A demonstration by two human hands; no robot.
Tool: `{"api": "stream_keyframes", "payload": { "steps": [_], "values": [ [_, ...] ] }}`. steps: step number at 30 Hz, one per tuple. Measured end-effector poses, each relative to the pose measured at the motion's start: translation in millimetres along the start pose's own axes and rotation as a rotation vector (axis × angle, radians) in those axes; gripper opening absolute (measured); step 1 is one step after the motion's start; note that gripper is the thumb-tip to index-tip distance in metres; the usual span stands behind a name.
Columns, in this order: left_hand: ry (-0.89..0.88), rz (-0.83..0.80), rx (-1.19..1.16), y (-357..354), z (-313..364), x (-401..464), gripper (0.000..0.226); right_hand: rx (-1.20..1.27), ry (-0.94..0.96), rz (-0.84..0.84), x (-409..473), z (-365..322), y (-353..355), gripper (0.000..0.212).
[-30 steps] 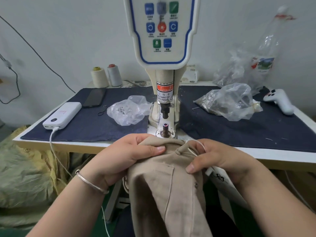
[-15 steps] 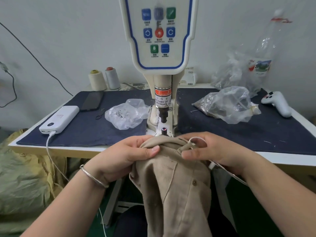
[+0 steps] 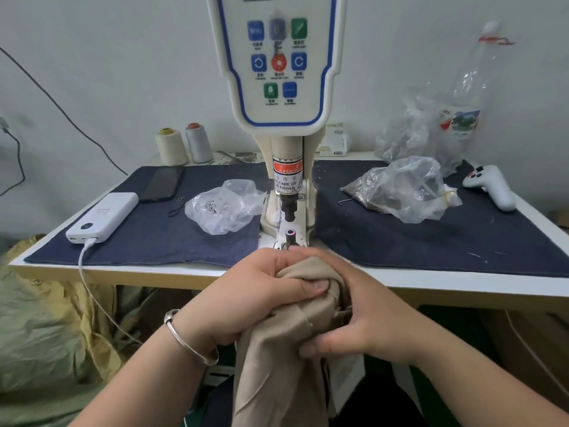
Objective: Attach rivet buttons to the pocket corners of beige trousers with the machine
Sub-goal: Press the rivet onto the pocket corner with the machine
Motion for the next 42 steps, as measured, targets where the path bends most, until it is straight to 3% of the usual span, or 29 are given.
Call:
{"api": "stream_keyframes", "payload": {
  "steps": [5,9,11,14,17,21,25,30,36,39,42],
  "values": [
    [-0.031,0.162,-0.045,15,-3,-5,0.020,0.149,-0.288,-0.290,-10,26,-13,0.038],
    [0.037,0.160,-0.176,21,-15,-8,0.020,0.153,-0.366,-0.311,-8,40,8,0.036],
    [0.079,0.163,-0.213,27,-19,-10,0.019,0.298,-0.310,-0.317,-5,31,10,0.013],
    [0.092,0.075,-0.228,26,-21,-13,0.018,0.493,-0.247,-0.264,-2,29,21,0.033],
    [0.044,-0.049,-0.219,19,-13,-16,0.019,0.560,-0.251,-0.161,1,40,33,0.028],
    [-0.010,-0.024,-0.216,30,-9,-18,0.043,0.604,-0.255,-0.108,4,41,39,0.025],
    [-0.011,-0.009,-0.135,34,-11,-19,0.024,0.622,-0.213,-0.101,3,26,43,0.048],
    [-0.008,0.046,0.031,40,-10,-18,0.032,0.491,-0.216,-0.029,3,17,48,0.027],
    [0.005,0.102,0.137,42,-8,-18,0.019,0.474,-0.219,0.033,3,13,44,0.032],
    [0.020,0.097,0.215,39,-6,-19,0.024,0.524,-0.198,0.027,3,11,45,0.030],
    [0.024,0.035,0.337,33,1,-21,0.043,0.527,-0.218,-0.030,2,13,42,0.028]
  ]
}}
Point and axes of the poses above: each hand's wrist, its own x-axis towards the middle knuckle, its own y-axis out of the back of the hand, z = x × y, the point moved 10 cm from there along x, towards the middle knuckle, and after that the axes turned 1 degree about -x, right-handed, at the moved point
